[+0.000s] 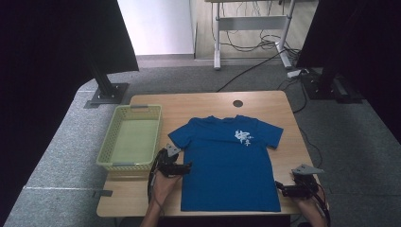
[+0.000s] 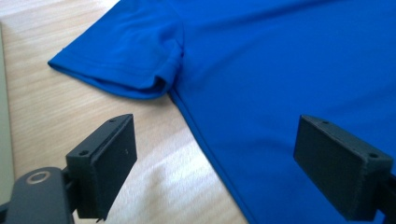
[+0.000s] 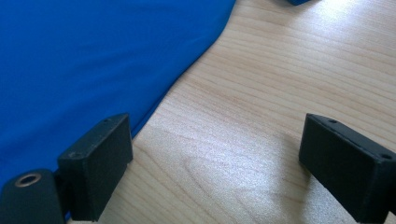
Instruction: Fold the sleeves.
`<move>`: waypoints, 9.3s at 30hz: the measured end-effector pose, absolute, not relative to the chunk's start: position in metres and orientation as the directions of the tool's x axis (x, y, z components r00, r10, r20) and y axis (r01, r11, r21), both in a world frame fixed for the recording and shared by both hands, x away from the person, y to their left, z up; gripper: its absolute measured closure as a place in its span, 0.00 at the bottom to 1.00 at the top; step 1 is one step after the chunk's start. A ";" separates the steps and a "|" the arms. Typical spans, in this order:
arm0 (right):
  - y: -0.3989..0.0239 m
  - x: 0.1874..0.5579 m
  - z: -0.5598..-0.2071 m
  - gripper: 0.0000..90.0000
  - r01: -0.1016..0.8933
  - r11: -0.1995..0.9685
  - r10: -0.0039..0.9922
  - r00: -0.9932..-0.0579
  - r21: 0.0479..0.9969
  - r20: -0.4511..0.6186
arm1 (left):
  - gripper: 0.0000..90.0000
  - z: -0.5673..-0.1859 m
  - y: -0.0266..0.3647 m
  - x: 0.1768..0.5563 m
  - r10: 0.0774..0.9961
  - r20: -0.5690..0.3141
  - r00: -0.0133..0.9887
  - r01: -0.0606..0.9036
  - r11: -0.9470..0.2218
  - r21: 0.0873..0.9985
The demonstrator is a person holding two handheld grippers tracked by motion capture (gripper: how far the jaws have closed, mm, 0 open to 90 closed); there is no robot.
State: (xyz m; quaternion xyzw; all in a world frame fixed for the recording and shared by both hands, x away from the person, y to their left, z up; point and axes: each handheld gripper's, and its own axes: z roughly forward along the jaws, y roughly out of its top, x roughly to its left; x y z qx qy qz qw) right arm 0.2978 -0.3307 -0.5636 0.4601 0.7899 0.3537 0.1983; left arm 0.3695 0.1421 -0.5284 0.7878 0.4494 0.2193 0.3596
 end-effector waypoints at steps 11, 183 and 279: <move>-0.331 0.298 -0.564 0.11 0.586 0.327 0.867 -0.499 0.742 0.012 | 0.21 -0.529 0.135 0.387 0.869 0.005 0.494 0.560 -0.323 0.763; -0.330 0.296 -0.563 0.12 0.582 0.332 0.862 -0.507 0.743 0.012 | 0.97 -0.525 0.016 0.458 0.760 0.028 0.649 0.447 -0.410 0.795; -0.330 0.295 -0.564 0.12 0.583 0.329 0.865 -0.502 0.743 0.012 | 0.23 -0.536 0.130 0.426 0.883 -0.060 0.465 0.567 -0.246 0.786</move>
